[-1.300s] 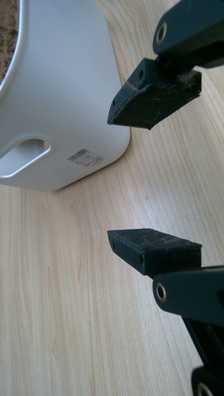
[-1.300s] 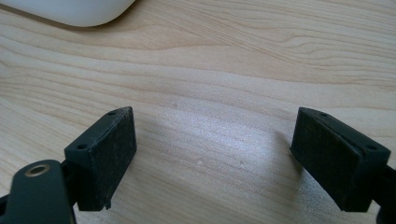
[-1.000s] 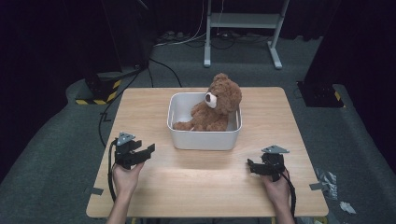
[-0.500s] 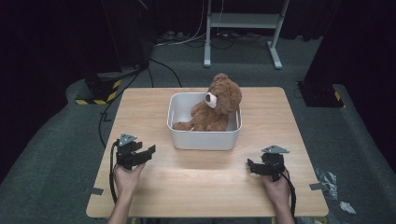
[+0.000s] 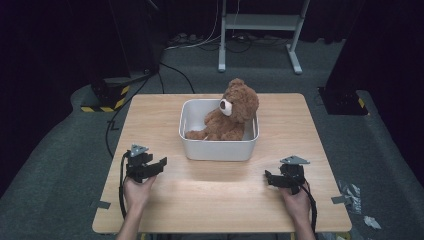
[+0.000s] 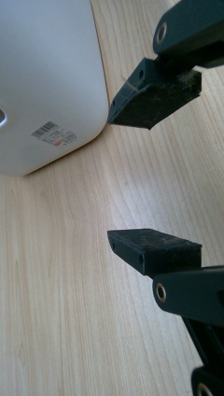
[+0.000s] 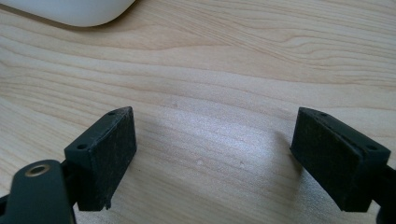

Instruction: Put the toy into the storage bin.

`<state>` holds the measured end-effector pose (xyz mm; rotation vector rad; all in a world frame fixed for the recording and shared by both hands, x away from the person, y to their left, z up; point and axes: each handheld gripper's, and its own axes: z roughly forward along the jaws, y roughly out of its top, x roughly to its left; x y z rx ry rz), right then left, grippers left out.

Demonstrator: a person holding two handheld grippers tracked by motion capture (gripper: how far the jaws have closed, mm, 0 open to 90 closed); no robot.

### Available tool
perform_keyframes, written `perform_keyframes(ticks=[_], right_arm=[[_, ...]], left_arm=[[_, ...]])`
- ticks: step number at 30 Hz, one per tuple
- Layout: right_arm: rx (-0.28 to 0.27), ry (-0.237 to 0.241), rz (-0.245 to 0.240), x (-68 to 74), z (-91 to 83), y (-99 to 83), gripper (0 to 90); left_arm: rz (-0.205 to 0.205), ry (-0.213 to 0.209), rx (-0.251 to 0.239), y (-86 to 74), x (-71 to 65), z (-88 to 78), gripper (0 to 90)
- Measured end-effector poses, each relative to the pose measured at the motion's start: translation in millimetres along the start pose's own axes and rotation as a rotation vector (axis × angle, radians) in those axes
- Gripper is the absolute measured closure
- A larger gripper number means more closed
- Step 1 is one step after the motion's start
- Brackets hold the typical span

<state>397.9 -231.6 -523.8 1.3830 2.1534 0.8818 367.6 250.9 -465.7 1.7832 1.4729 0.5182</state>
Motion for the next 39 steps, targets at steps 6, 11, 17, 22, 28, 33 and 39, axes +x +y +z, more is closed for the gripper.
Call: perform_keyframes(ticks=[6,11,17,22,28,33,39], right_arm=[[0.000,0.000,0.000,0.0,0.0,0.0,13.6],[0.000,0.000,0.000,0.0,0.0,0.0,13.6],[0.000,0.000,0.000,0.0,0.0,0.0,13.7],[0.000,0.000,0.000,0.0,0.0,0.0,13.7],[0.000,0.000,0.000,0.0,0.0,0.0,13.7],[0.000,0.000,0.000,0.0,0.0,0.0,13.7],[0.000,0.000,0.000,0.0,0.0,0.0,13.7]], left_arm=[[0.009,0.012,0.010,-1.1,-1.1,4.5,37.8],[0.005,0.006,0.014,-1.1,-1.7,7.8,37.8],[0.001,-0.002,0.015,-0.8,-2.8,11.8,37.8],[0.003,0.004,0.023,-0.8,-3.6,15.1,37.8],[-0.002,0.008,0.024,-1.2,-3.3,19.4,38.0],[0.003,0.009,0.023,-2.4,-3.8,23.4,38.0],[-0.013,0.013,0.032,-8.9,-2.6,29.7,38.2]])
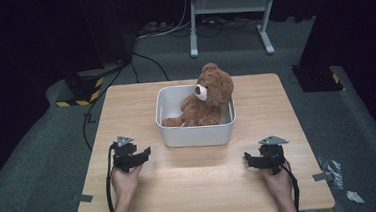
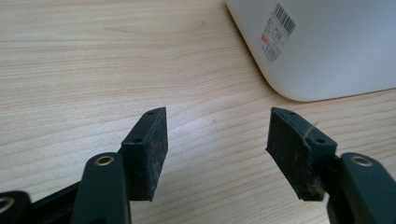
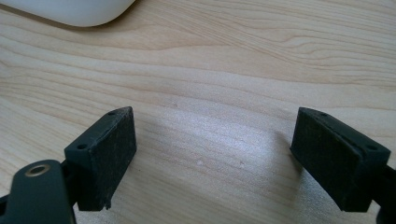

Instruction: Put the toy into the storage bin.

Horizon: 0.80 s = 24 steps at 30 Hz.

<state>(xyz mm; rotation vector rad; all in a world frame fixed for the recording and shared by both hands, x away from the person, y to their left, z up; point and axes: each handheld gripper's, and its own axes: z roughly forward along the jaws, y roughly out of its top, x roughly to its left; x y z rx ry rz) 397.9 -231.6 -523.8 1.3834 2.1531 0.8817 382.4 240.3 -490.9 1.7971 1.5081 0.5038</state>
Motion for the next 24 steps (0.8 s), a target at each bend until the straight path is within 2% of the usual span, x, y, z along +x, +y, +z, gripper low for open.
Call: perform_keyframes(ticks=[10,11,24], right_arm=[[0.000,0.000,0.000,0.0,0.0,0.0,13.7],[0.000,0.000,0.000,0.0,0.0,0.0,13.7],[0.000,0.000,0.000,0.0,0.0,0.0,13.7]], left_arm=[[-0.001,0.019,0.005,-3.3,-0.3,6.3,38.2],[0.013,0.022,0.005,-3.3,-0.3,7.0,38.3],[0.036,0.056,0.011,-5.1,-2.2,15.6,38.3]])
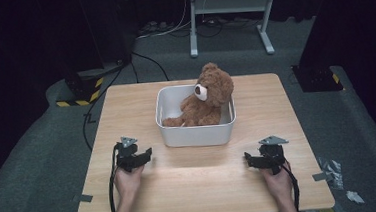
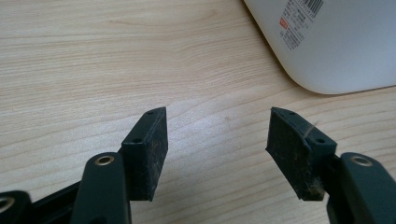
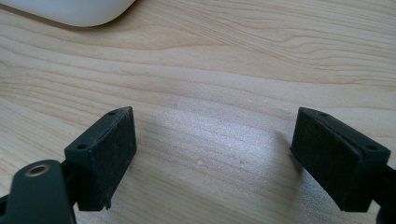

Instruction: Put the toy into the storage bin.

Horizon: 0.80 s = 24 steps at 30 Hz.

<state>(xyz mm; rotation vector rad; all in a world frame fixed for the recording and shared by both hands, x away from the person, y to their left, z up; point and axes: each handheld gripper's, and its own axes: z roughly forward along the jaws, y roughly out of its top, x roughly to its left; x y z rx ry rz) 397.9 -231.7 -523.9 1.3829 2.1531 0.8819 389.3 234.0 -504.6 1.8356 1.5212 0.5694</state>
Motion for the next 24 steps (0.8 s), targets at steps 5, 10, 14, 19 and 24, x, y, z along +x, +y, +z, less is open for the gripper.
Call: perform_keyframes(ticks=[5,10,14,19,24], right_arm=[[0.000,0.000,0.000,0.0,0.0,0.0,13.7],[0.000,0.000,0.000,0.0,0.0,0.0,13.7],[0.000,0.000,0.000,0.0,0.0,0.0,13.7],[0.000,0.000,0.000,0.0,0.0,0.0,13.7],[0.000,0.000,0.000,0.0,0.0,0.0,13.7]], left_arm=[[-0.004,0.008,0.006,-0.5,-0.3,3.9,38.3],[-0.001,0.010,0.005,-1.0,-1.4,7.3,38.4],[0.005,0.016,0.007,-1.1,-1.2,11.0,38.5],[0.013,0.020,0.002,-1.6,-2.0,13.9,38.5],[0.026,0.035,0.013,-2.0,-0.7,16.6,38.4]])
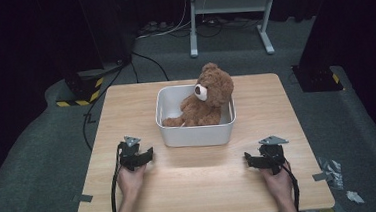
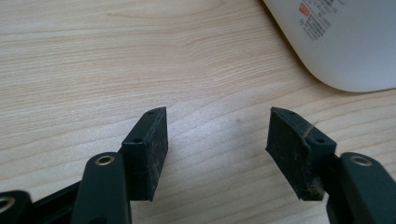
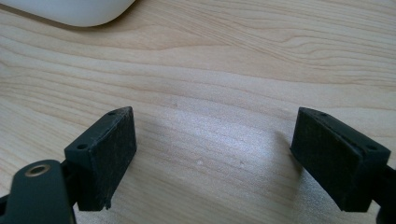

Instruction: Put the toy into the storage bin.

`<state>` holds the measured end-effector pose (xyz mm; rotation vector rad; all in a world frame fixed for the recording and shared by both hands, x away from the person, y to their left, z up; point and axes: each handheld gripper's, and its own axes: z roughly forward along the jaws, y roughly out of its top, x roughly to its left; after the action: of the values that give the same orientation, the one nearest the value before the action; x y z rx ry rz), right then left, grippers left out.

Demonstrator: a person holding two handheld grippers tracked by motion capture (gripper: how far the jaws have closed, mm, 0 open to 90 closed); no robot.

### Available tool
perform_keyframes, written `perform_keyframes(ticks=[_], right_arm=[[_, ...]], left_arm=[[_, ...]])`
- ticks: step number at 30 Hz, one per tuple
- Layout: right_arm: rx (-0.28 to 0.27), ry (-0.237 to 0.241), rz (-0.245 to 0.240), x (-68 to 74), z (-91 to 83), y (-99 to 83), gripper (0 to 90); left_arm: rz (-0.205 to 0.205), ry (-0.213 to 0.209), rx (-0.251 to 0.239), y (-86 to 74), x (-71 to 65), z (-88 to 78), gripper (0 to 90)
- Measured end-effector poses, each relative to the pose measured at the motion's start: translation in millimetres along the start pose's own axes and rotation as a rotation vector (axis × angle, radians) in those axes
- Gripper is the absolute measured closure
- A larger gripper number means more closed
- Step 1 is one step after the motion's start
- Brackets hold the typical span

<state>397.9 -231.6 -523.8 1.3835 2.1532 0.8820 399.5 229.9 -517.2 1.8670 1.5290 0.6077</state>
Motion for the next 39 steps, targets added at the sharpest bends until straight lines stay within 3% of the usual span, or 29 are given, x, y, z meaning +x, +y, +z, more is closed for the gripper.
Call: perform_keyframes(ticks=[2,6,13,19,20,27,29,39], right_arm=[[0.000,0.000,0.000,0.0,0.0,0.0,13.7],[0.000,0.000,0.000,0.0,0.0,0.0,13.7],[0.000,0.000,0.000,0.0,0.0,0.0,13.7],[0.000,0.000,0.000,-0.1,0.0,0.0,13.7],[0.000,0.000,0.000,-0.1,0.0,0.0,13.7],[0.000,0.000,0.000,-0.1,0.0,0.0,13.7],[0.000,0.000,0.000,-0.1,0.0,0.0,13.7],[-0.001,-0.001,-0.001,-0.2,0.0,-0.1,13.7]], left_arm=[[-0.013,-0.002,-0.007,-0.5,-0.8,1.2,38.5],[0.007,0.009,-0.003,-0.8,-0.9,1.8,38.4],[-0.001,0.016,-0.002,-1.9,-2.6,5.5,38.4],[0.020,0.028,-0.006,-1.7,-3.6,6.9,38.3],[0.040,0.030,-0.010,-1.6,-4.0,7.5,38.0],[0.038,0.029,-0.018,-3.1,-4.0,7.9,36.1],[0.035,0.026,-0.040,-5.6,-3.0,8.6,34.8],[0.036,0.027,-0.039,-5.9,-2.7,8.3,34.1]])
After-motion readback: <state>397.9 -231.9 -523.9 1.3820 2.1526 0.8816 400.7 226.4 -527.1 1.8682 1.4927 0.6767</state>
